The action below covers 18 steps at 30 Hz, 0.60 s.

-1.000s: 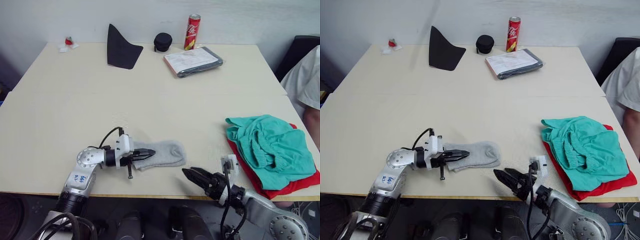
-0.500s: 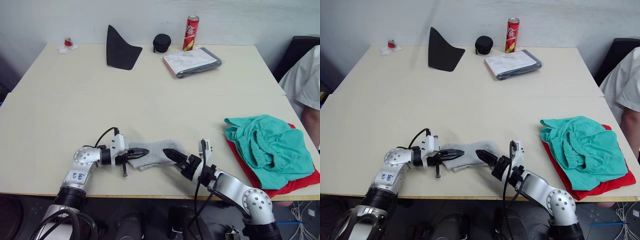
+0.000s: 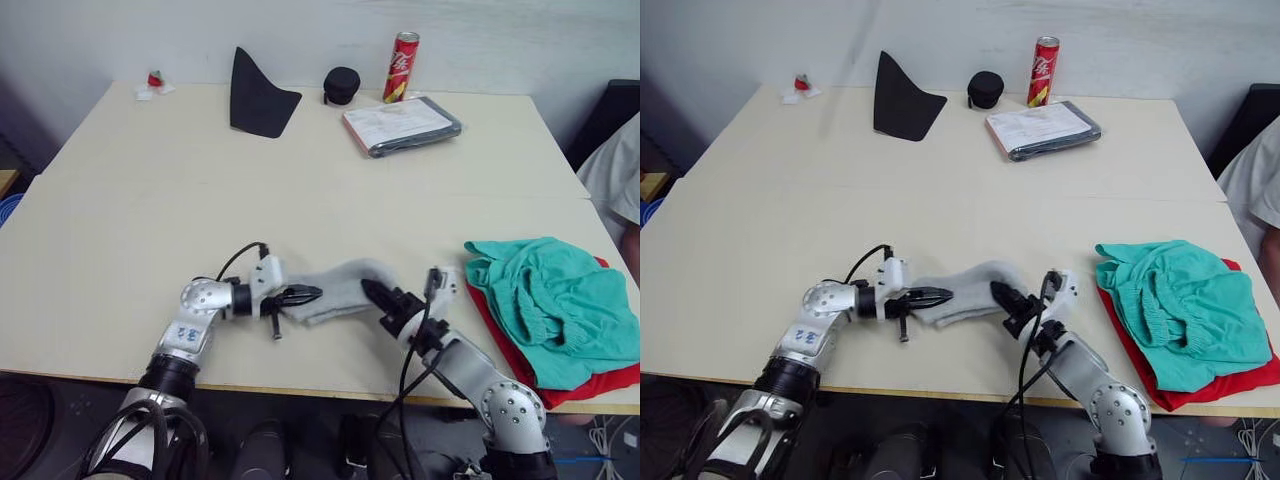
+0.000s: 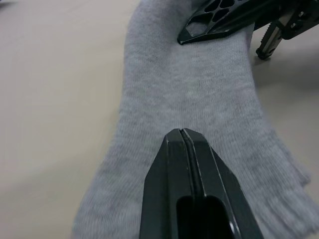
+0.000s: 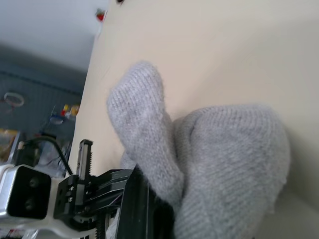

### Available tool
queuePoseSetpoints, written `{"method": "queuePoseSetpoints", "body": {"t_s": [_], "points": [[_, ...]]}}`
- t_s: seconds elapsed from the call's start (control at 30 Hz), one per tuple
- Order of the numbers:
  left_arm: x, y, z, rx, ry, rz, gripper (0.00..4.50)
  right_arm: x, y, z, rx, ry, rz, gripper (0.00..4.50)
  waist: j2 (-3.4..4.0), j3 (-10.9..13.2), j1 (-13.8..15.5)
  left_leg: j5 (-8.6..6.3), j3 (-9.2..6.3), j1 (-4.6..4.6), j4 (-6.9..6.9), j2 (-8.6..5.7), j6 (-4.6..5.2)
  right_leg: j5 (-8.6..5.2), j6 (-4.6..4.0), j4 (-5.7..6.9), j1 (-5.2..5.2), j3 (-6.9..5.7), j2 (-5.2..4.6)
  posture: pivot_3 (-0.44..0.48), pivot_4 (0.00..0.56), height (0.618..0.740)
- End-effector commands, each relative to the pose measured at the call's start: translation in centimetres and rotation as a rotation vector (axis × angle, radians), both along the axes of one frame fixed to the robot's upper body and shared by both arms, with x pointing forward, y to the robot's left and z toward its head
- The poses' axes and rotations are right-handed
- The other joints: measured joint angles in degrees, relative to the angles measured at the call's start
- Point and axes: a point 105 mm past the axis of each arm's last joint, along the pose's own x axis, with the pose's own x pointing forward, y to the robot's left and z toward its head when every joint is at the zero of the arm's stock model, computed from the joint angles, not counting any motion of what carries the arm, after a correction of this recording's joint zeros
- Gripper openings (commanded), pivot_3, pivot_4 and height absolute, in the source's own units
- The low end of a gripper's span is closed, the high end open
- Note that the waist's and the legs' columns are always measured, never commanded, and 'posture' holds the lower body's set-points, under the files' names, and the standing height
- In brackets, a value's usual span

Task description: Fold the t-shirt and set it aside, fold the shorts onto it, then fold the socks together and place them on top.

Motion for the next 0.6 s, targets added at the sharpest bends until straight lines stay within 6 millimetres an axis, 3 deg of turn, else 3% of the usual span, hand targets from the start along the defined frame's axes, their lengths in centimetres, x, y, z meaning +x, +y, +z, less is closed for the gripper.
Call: {"method": "queuePoseSetpoints", "body": {"t_s": [0.03, 0.1, 0.33, 0.43, 0.6], "points": [[0.5, -1.2, 0.9, -0.01, -0.009, 0.017, 0.0, 0.6, -1.8, 2.8, -0.071, -0.107, -0.06, 0.01, 0.02, 0.0, -0.2, -0.01, 0.02, -0.02, 0.0, 0.0, 0.02, 0.01, 0.02, -0.08, 0.0, 0.01, 0.01, 0.0, 0.15, 0.74], [0.7, -1.6, 1.0, -0.013, 0.0, 0.022, 0.0, 0.9, -1.6, 3.5, -0.112, -0.135, -0.039, 0.01, 0.05, 0.0, -0.8, -0.02, 0.1, -0.03, -0.02, 0.0, 0.0, 0.02, 0.03, -0.13, -0.04, 0.05, 0.03, 0.0, 0.15, 0.74], [1.3, -1.1, -0.1, 0.025, 0.058, 0.094, 0.0, 1.8, 3.5, 3.8, -0.318, -0.159, 0.13, 0.01, 0.06, 0.0, -1.6, 0.09, 0.09, 0.08, -0.18, 0.12, -0.21, 0.0, 0.0, -0.02, -0.1, 0.06, 0.18, 0.0, 0.15, 0.74], [1.4, -0.5, -0.5, 0.038, 0.071, 0.123, 0.0, 1.6, 5.3, 3.0, -0.381, -0.136, 0.202, 0.01, 0.06, 0.0, -1.6, 0.1, 0.12, 0.09, -0.13, 0.11, -0.2, 0.0, 0.0, 0.05, -0.11, 0.11, 0.16, 0.0, 0.15, 0.74], [1.1, 1.1, -1.0, 0.051, 0.102, 0.17, 0.0, 1.1, 7.0, 1.0, -0.64, -0.188, 0.331, 0.01, 0.06, 0.0, -1.7, 0.09, 0.15, 0.09, -0.14, 0.09, -0.19, 0.0, 0.0, 0.04, -0.11, 0.18, 0.14, 0.0, 0.15, 0.74]]}}
